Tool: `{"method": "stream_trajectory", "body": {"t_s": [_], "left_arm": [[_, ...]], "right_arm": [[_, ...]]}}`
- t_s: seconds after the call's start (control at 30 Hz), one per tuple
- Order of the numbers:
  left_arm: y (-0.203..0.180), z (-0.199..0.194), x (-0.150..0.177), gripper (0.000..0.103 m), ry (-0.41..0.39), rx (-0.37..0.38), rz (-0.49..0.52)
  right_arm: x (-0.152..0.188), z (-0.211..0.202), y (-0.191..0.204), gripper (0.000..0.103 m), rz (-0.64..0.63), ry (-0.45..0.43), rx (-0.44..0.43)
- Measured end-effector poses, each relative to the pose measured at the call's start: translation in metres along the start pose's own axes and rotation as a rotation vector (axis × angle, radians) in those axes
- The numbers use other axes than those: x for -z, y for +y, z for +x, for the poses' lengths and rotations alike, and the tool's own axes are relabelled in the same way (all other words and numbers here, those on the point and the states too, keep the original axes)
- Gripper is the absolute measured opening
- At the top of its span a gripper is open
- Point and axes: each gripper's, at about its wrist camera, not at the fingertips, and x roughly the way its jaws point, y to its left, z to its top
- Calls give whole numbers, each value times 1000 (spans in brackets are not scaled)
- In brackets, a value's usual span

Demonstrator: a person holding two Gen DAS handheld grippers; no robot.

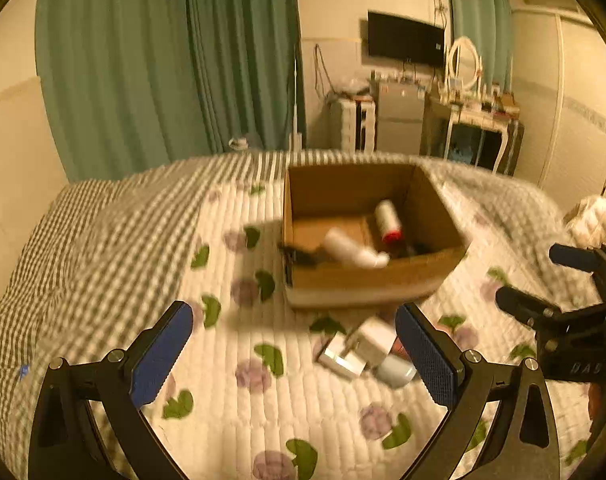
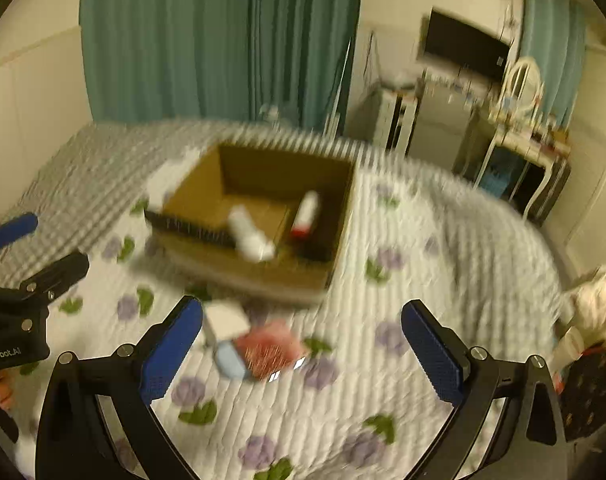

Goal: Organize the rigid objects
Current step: 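Grasp the pink rose-printed box with the right tool while the left grasps the white charger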

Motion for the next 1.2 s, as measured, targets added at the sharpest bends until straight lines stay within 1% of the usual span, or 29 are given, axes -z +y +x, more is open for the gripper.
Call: {"method": "stream_trajectory", "body": {"t_s": [0.1,0.13,0.23,0.3,0.43,0.5,0.57,0.67,0.7,0.77,0.8,0.93,1.0,1.1,1.2], "left_arm": [[-3,24,16,103,42,-17,-1],[-6,36,22,103,67,-21,2],[-9,60,36,103,107,-33,21],[-11,75,43,103,133,-45,30],[-9,95,57,103,175,-57,35],[-8,104,62,103,197,-60,35],[-9,111,65,103,215,-62,37],[-11,119,68,103,229,-61,47],[-12,121,68,103,234,-61,51],[-15,123,69,103,241,-55,58],[-16,124,69,103,243,-54,63],[-23,125,70,103,245,-49,104],[-27,128,73,103,253,-39,125],[-32,136,78,103,281,-34,150],[-33,141,81,103,290,11,136]], "right_arm": [[23,37,6,100,-8,67,2],[27,47,8,100,-21,83,7],[42,77,16,100,-84,131,25],[49,95,19,100,-105,158,-1],[55,130,23,100,-138,220,-90],[54,149,22,100,-152,251,-106],[52,165,17,99,-146,277,-125],[47,181,8,99,-104,299,-193],[47,183,6,99,-96,304,-206],[48,183,5,89,-93,301,-236],[48,181,5,82,-93,301,-262],[51,170,2,77,-90,292,-251],[53,162,0,77,-91,271,-229],[52,147,-5,75,-57,225,-198],[50,137,-13,75,-27,201,-188]]}}
